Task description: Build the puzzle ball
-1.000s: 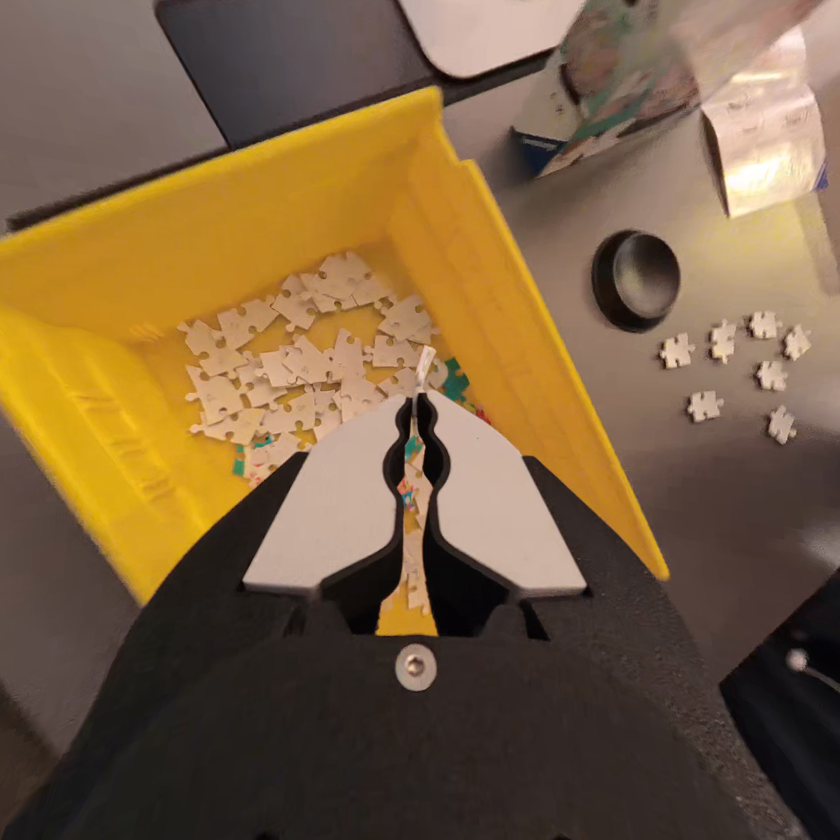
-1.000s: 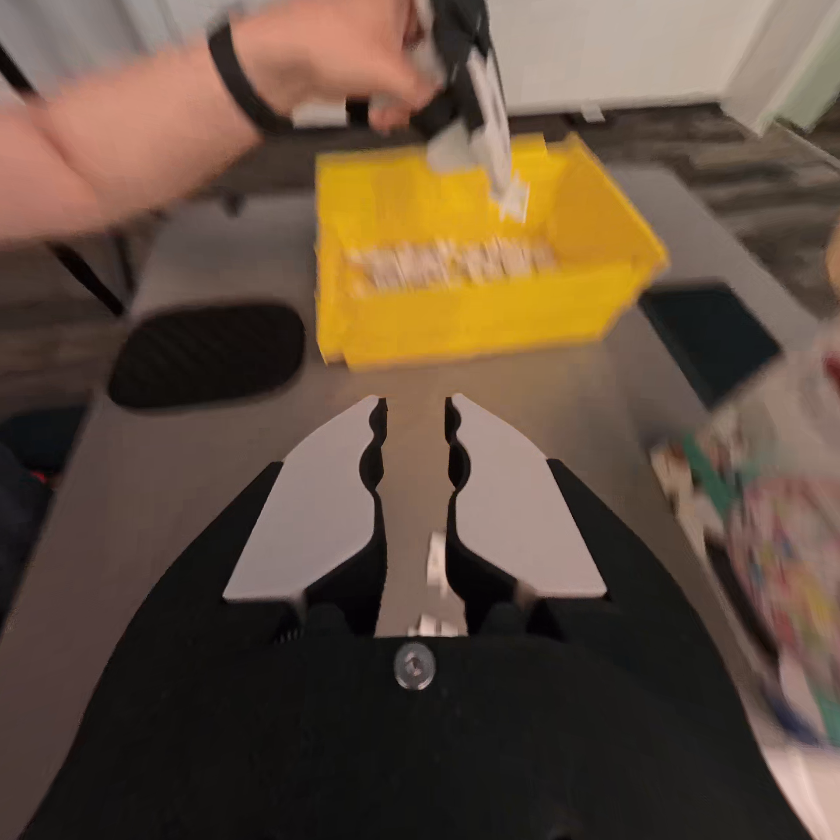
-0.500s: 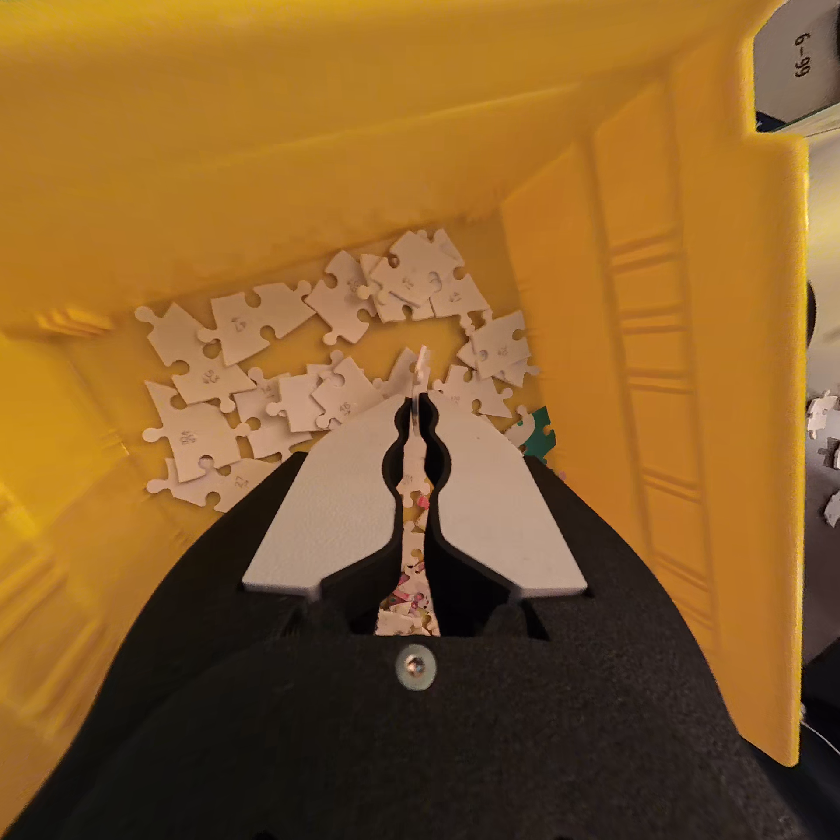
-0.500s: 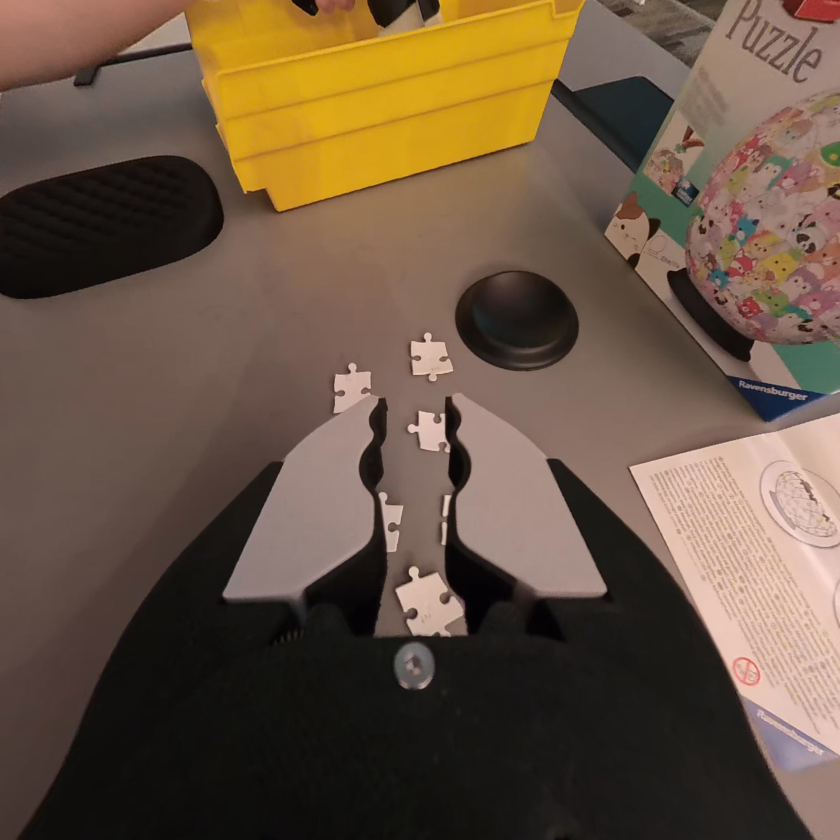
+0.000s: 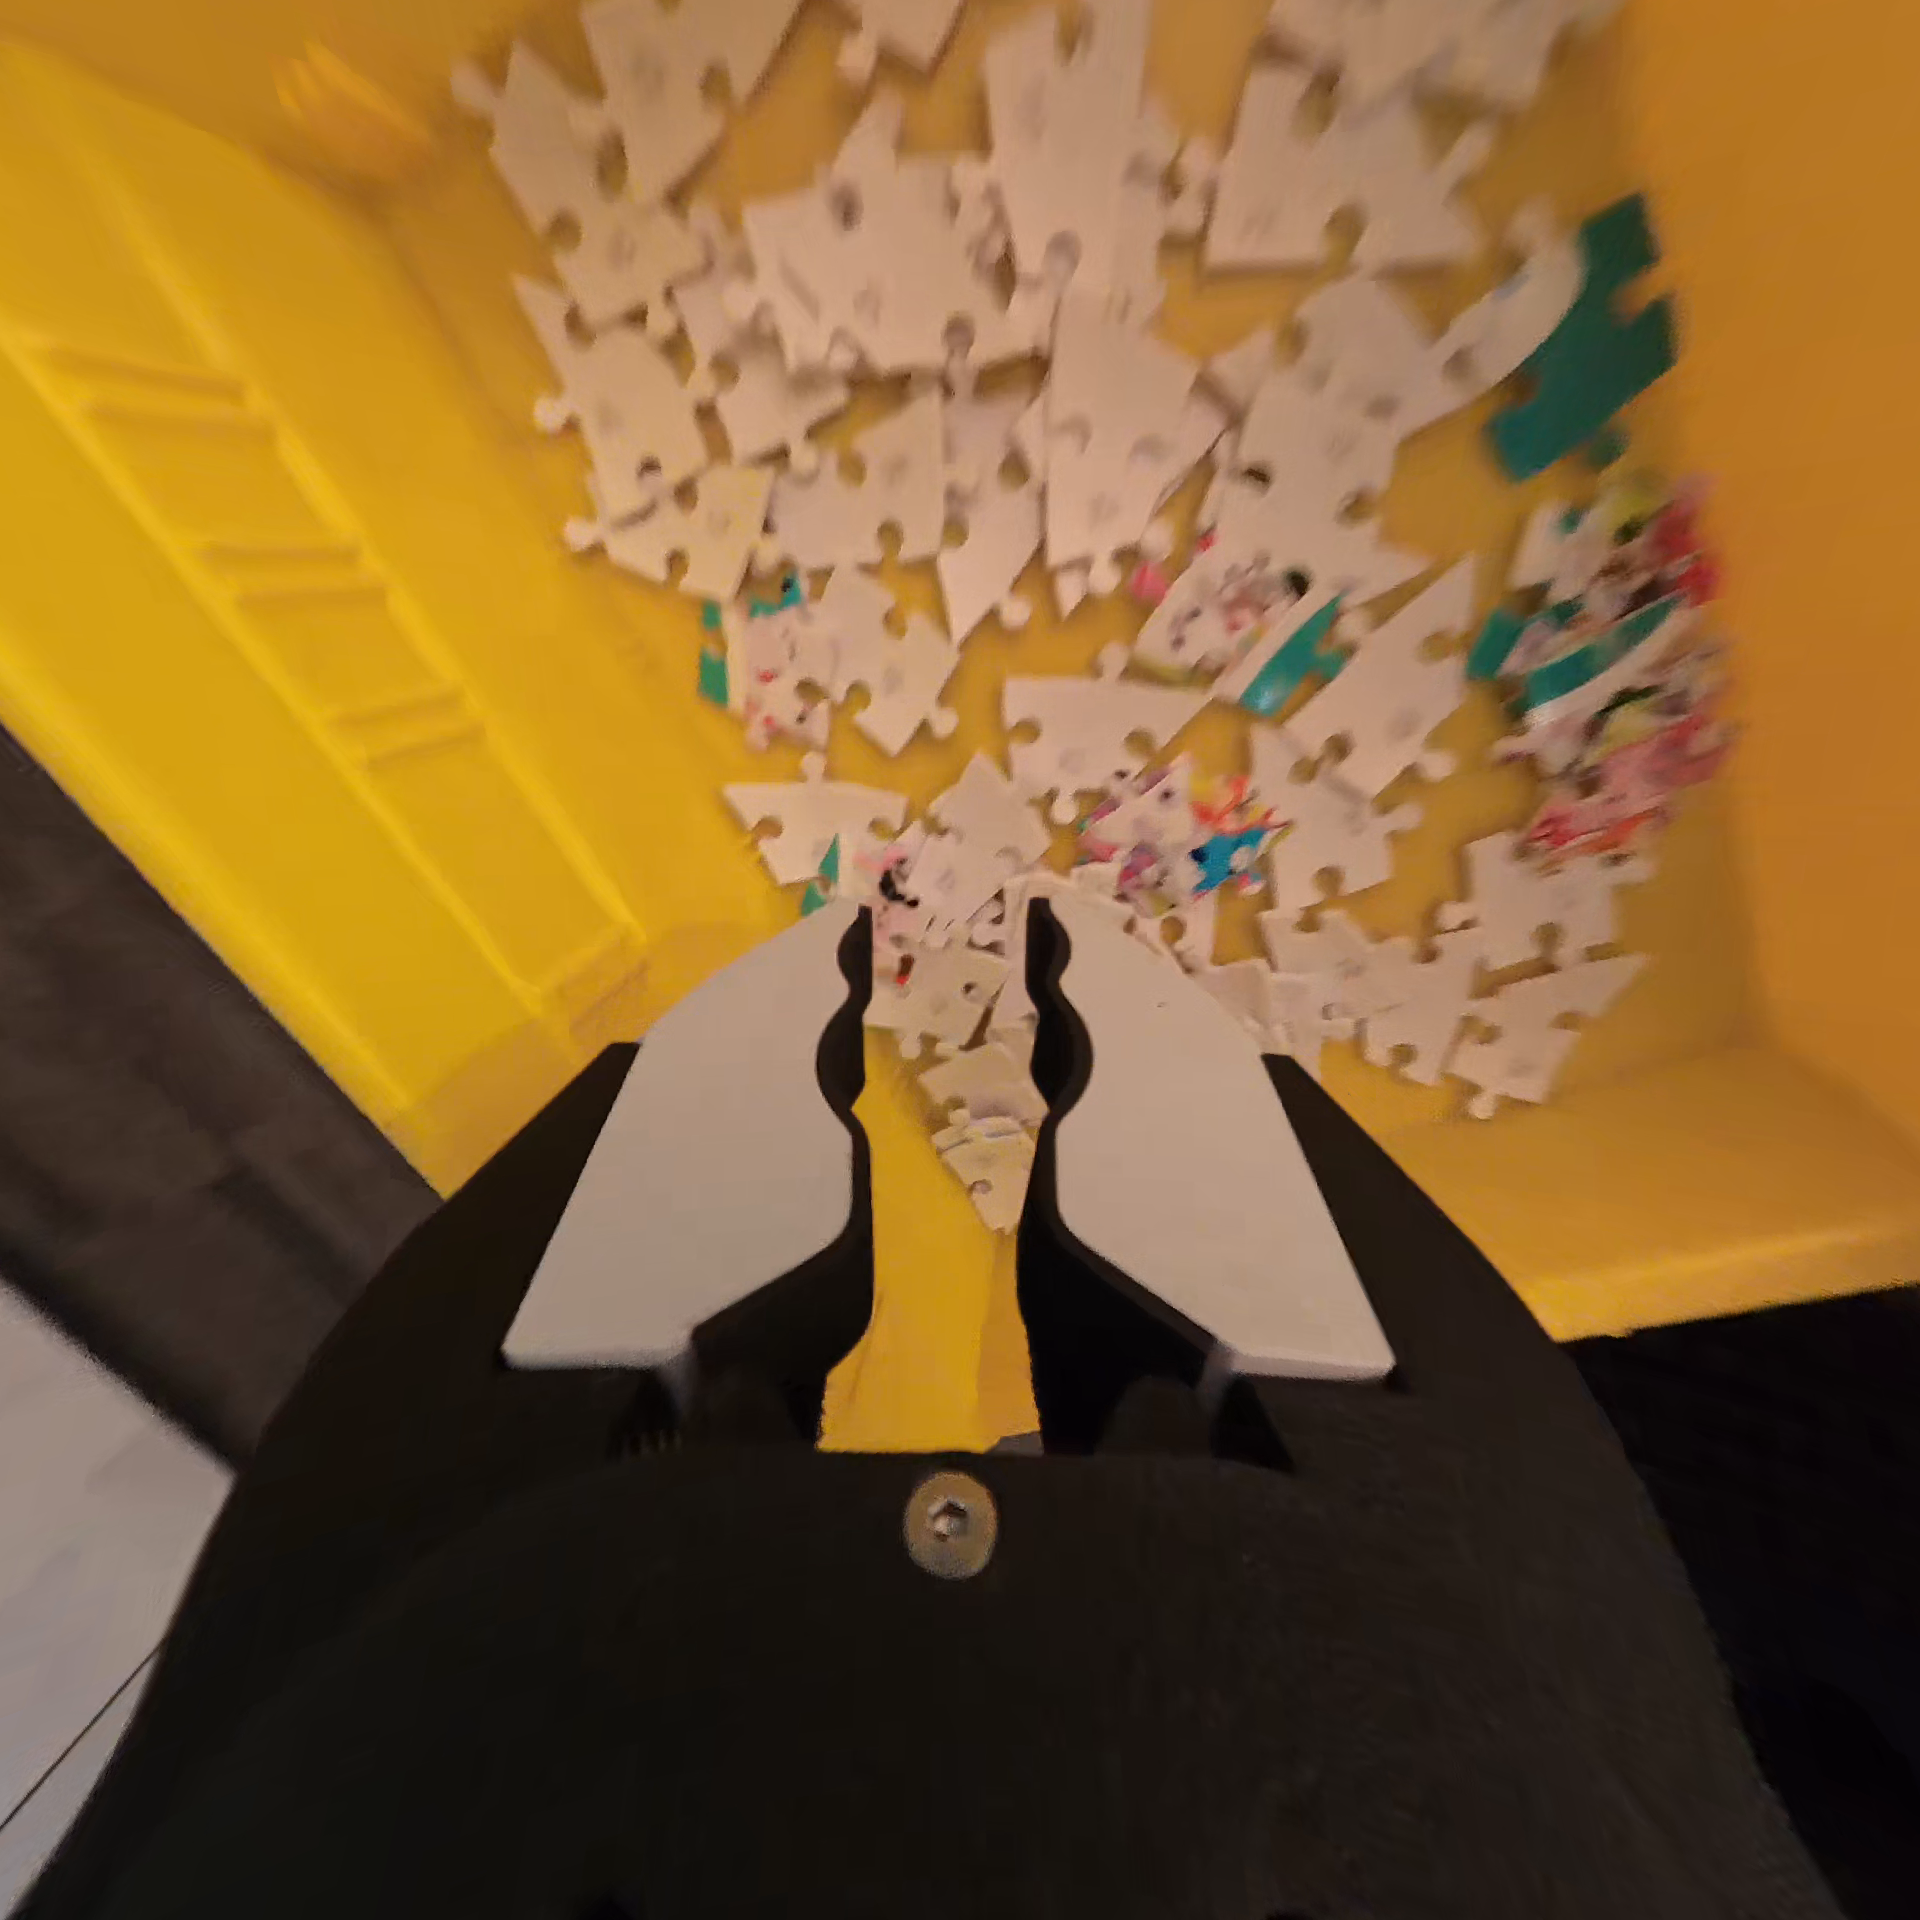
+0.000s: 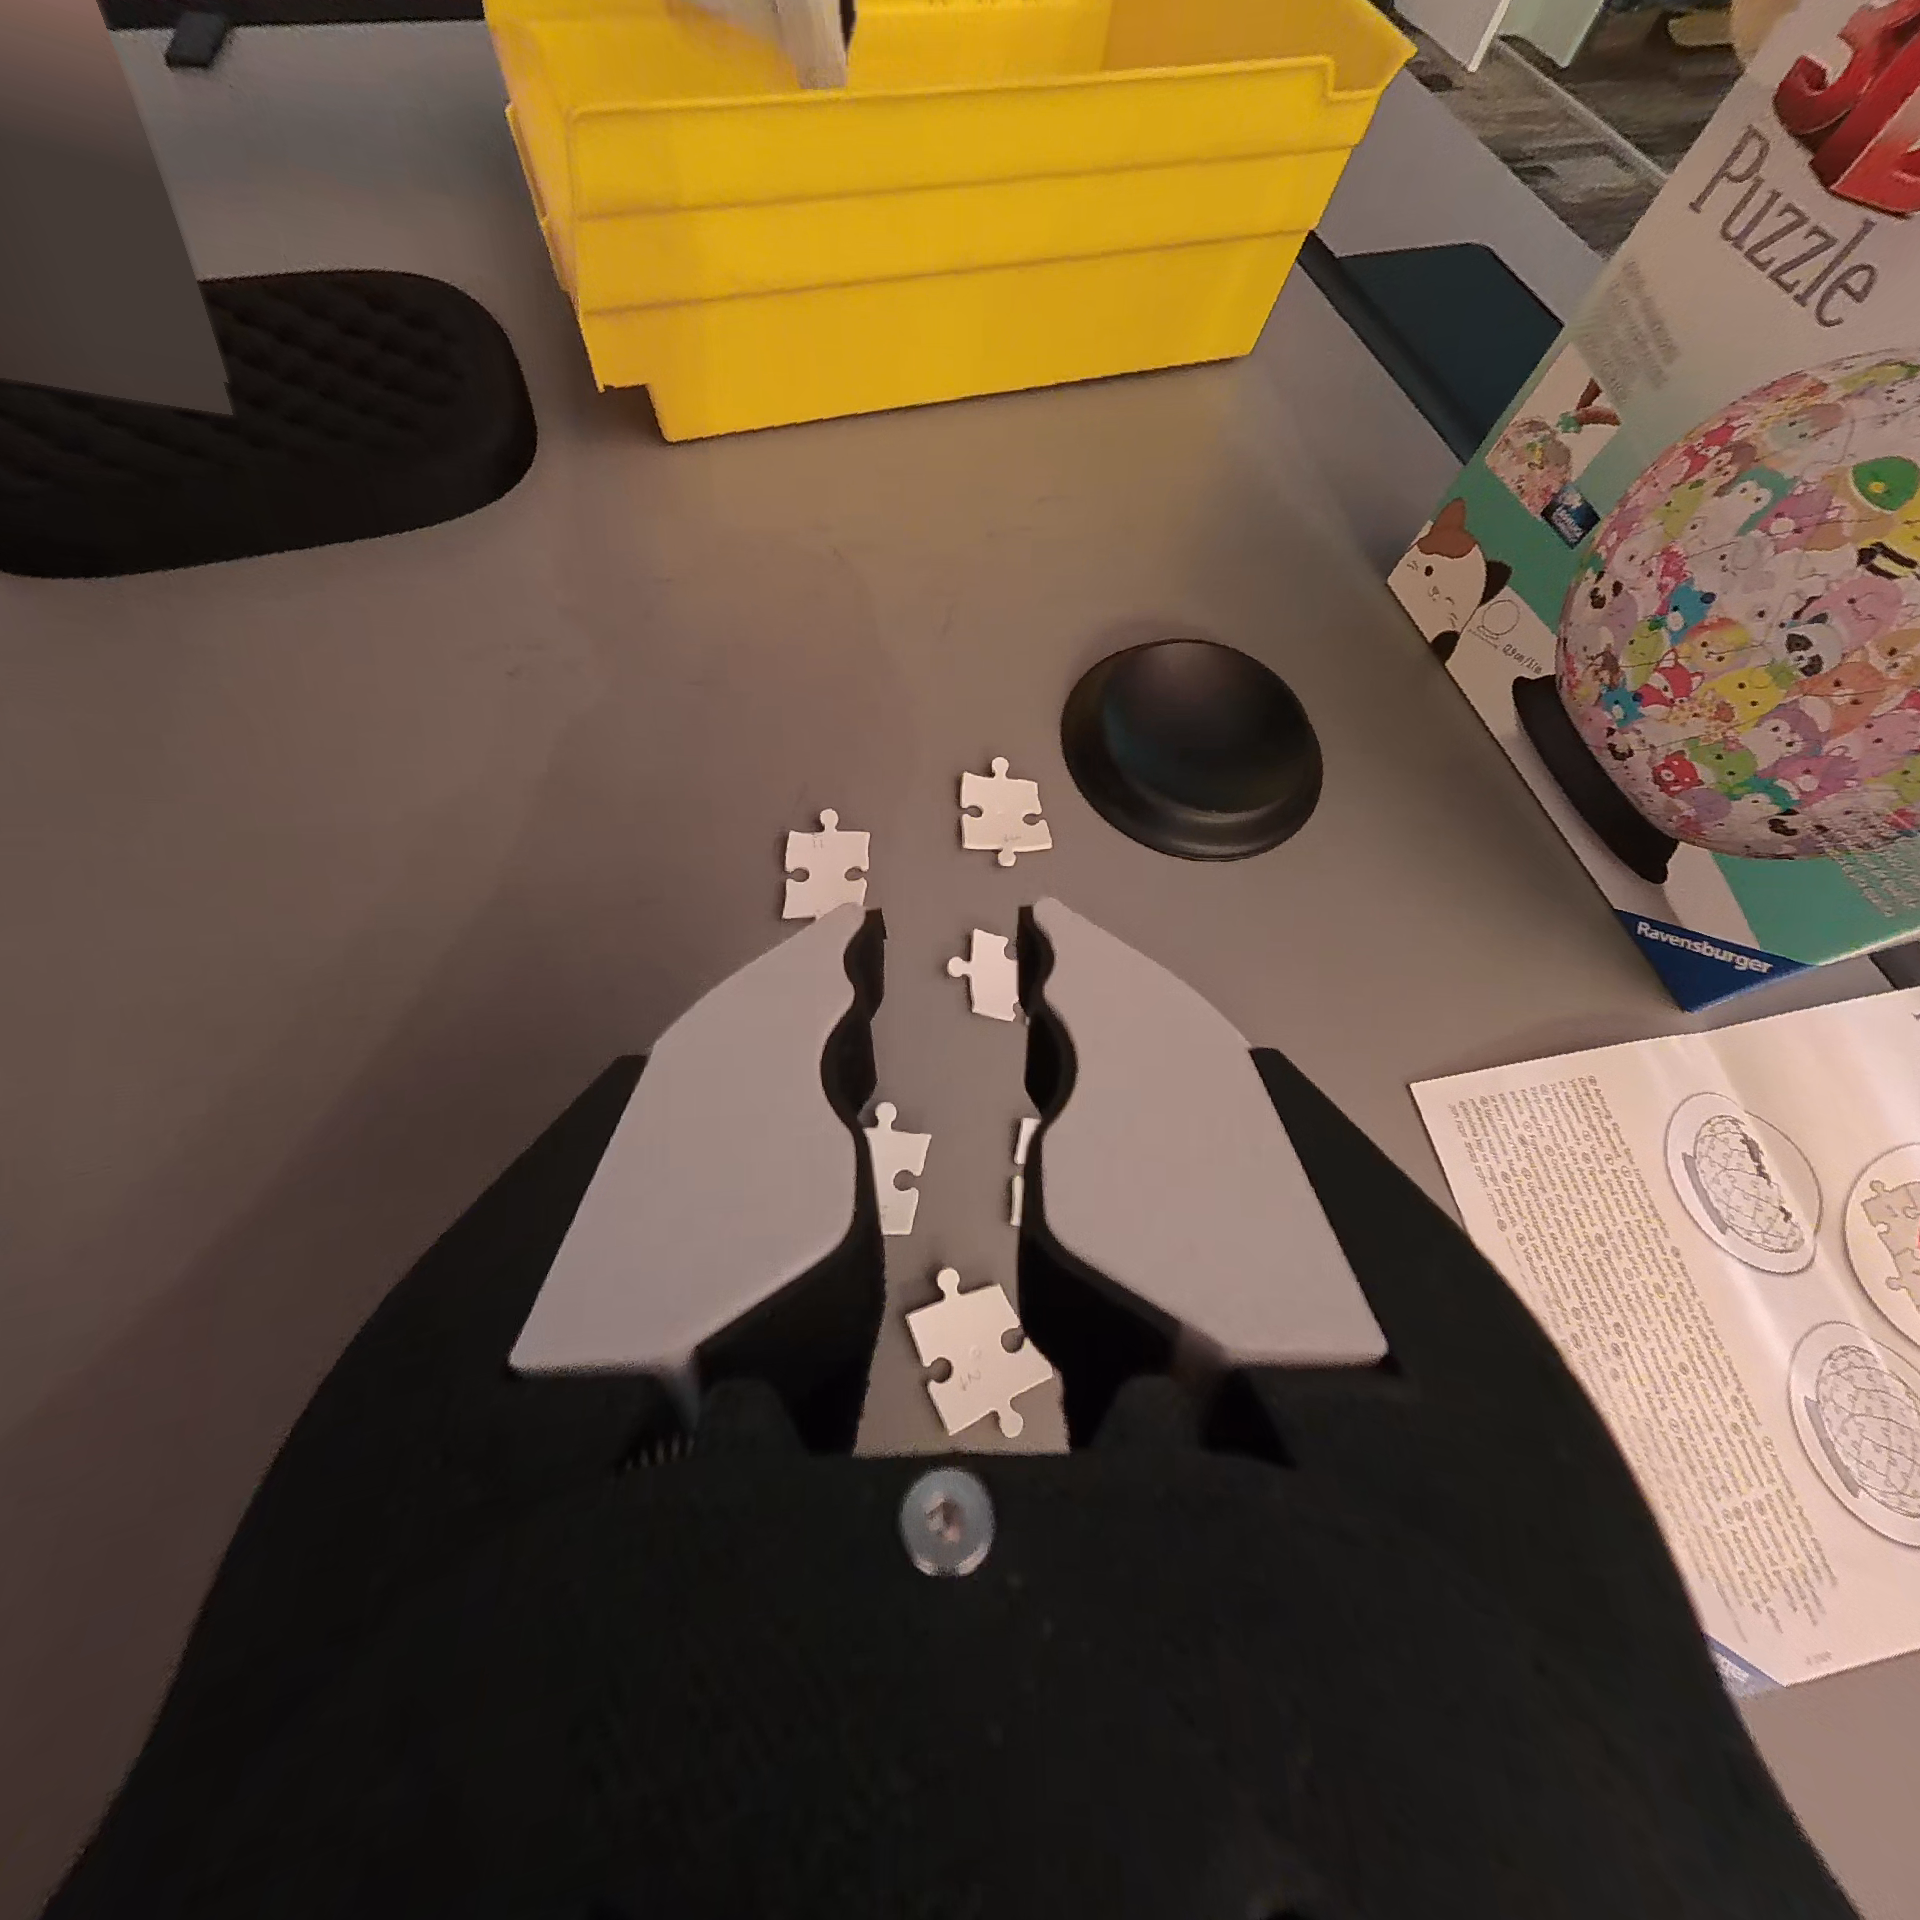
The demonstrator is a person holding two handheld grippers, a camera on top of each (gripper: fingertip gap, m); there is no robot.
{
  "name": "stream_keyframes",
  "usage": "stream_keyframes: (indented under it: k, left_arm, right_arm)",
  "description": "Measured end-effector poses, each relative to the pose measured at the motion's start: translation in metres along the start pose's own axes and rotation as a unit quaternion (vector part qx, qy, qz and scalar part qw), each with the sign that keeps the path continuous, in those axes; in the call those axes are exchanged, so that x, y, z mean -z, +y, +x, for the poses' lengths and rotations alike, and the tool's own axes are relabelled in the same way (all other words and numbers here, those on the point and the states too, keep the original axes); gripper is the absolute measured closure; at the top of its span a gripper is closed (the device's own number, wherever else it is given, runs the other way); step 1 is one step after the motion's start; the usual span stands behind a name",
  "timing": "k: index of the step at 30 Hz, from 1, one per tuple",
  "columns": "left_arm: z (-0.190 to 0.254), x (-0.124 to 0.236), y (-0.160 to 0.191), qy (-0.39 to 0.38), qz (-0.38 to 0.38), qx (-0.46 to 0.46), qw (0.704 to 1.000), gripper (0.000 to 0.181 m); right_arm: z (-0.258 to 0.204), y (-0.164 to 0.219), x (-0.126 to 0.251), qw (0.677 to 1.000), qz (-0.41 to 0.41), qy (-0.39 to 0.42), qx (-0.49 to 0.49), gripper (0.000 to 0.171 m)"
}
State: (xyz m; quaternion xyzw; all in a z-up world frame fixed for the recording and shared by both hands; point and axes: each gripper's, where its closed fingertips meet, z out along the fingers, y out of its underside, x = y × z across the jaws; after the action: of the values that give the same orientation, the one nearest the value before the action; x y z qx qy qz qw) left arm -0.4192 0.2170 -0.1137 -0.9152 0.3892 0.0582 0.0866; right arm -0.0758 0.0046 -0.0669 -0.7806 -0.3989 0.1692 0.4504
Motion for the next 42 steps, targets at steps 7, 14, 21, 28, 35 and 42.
stream_keyframes:
  k: [7, 14, 21, 28, 35, 42]
  left_arm:
    - [-0.012, -0.024, 0.014, -0.065, -0.037, 0.037, 0.996, 0.147]
    - [-0.012, -0.031, 0.021, -0.074, -0.058, 0.044, 0.995, 0.167]
    - [-0.016, -0.014, 0.019, -0.087, -0.047, 0.038, 0.994, 0.178]
    - [0.000, 0.029, -0.003, 0.010, 0.044, 0.065, 0.997, 0.179]
    - [0.044, 0.052, -0.029, 0.250, 0.098, 0.078, 0.960, 0.179]
    - [0.051, 0.044, -0.037, 0.312, 0.075, 0.066, 0.945, 0.179]
  right_arm:
    - [0.000, 0.002, 0.003, 1.000, -0.004, 0.005, 0.006, 0.146]
    - [-0.003, 0.003, 0.004, 1.000, -0.010, 0.000, 0.013, 0.145]
    - [-0.008, 0.006, 0.003, 0.999, -0.020, -0.004, 0.025, 0.146]
    - [-0.010, 0.008, 0.001, 0.999, -0.026, -0.008, 0.025, 0.145]
    - [-0.011, 0.012, -0.004, 0.999, -0.035, -0.012, 0.027, 0.146]
    - [-0.010, 0.018, -0.007, 0.999, -0.046, -0.013, 0.026, 0.146]
